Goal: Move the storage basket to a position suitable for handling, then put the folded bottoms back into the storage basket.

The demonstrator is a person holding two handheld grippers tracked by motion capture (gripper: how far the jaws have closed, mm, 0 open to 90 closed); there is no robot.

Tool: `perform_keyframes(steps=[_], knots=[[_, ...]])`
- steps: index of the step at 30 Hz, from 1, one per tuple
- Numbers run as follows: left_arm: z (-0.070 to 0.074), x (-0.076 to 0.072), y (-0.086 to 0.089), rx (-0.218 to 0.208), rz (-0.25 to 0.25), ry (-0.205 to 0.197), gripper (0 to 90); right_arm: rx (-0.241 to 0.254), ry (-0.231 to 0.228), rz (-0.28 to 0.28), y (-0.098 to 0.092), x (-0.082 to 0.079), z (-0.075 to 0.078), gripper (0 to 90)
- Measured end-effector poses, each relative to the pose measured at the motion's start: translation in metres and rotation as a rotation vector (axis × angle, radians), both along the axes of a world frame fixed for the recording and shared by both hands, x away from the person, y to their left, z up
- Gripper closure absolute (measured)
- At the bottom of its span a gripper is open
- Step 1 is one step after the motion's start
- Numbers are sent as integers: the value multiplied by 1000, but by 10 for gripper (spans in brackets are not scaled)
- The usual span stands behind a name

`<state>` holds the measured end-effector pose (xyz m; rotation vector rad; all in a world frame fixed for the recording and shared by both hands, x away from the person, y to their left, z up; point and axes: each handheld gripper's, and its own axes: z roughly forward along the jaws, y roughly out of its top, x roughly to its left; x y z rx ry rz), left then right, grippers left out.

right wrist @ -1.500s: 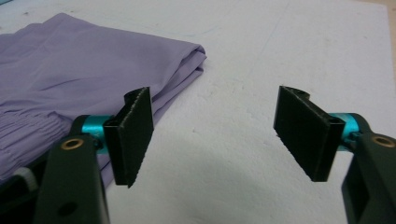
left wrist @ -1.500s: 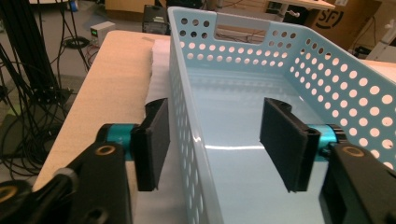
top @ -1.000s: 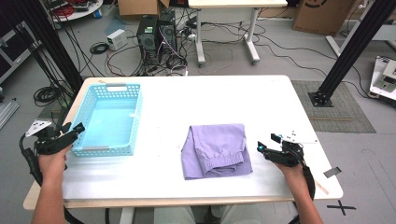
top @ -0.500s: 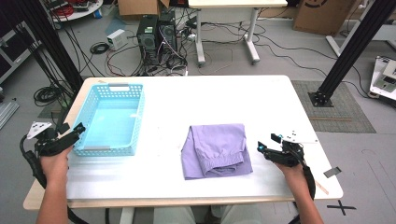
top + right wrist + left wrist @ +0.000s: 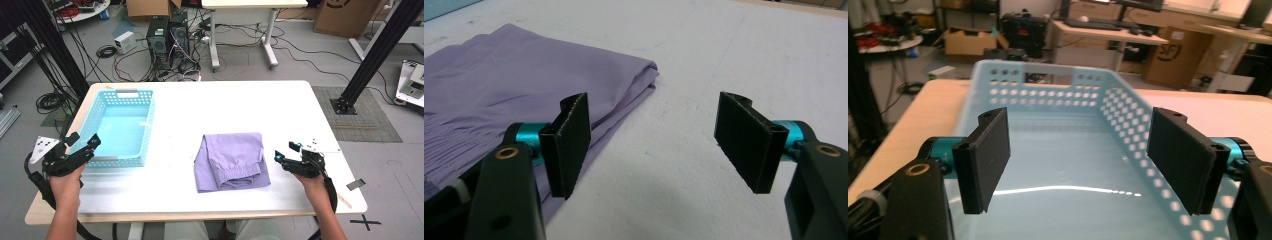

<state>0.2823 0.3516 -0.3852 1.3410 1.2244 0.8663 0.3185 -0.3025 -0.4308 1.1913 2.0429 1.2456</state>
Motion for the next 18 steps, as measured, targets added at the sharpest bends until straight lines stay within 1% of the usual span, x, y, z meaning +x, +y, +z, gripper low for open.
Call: perform_keyframes(steps=[2, 8, 12, 14, 16, 18], knots=[[4, 0, -10, 1, -25, -13, 253, -1, 1, -2, -1, 0, 0, 313], [13, 2, -33, 2, -67, -39, 253, 1, -5, -2, -4, 0, 1, 313], [14, 4, -47, -6, -93, -45, 253, 2, -11, 2, -3, -1, 2, 313], [15, 5, -55, -12, -116, -48, 253, 5, -12, 4, -2, -1, 3, 313], [16, 6, -67, -12, -150, -50, 253, 6, -12, 7, -2, -1, 3, 313], [17, 7, -79, -3, -179, -38, 253, 3, -14, 7, -2, -1, 3, 313]])
